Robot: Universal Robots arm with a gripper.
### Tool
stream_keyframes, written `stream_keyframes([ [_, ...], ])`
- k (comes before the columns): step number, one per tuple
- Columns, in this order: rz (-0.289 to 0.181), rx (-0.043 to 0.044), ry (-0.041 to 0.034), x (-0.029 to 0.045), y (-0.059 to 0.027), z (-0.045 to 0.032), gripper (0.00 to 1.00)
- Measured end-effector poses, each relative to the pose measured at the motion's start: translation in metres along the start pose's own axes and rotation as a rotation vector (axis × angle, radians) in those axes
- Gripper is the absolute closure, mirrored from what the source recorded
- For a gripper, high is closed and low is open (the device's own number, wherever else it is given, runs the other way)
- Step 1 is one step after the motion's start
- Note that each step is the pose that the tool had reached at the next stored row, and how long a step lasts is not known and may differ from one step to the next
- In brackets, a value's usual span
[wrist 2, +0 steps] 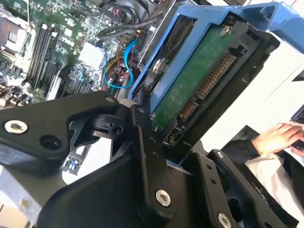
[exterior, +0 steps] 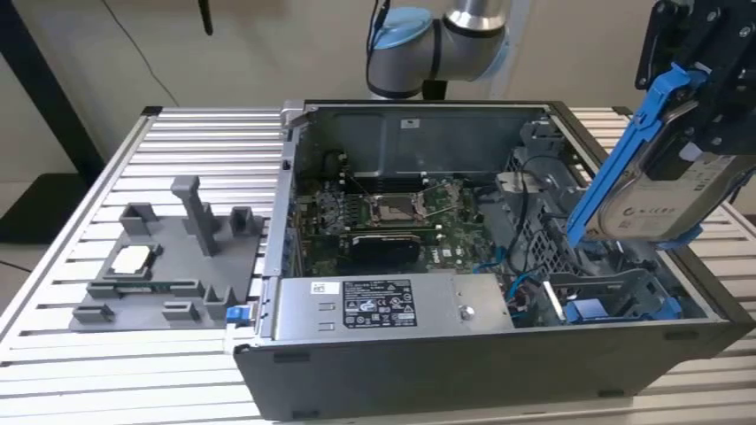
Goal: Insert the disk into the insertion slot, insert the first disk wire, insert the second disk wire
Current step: 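Insert the disk into the insertion slot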
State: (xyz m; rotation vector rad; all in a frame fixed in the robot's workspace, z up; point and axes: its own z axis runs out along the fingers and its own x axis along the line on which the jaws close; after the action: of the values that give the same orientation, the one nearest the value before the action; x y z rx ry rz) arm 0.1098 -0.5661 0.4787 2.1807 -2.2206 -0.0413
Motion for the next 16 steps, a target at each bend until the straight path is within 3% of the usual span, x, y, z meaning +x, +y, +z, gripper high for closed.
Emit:
stream_keyframes([
  [8, 0.000, 0.0000, -0.0001, 0.0010, -0.0003, 0.0078, 0.67],
  [16, 0.000, 0.0000, -0.0003, 0.0076, -0.0007, 0.0132, 0.67],
])
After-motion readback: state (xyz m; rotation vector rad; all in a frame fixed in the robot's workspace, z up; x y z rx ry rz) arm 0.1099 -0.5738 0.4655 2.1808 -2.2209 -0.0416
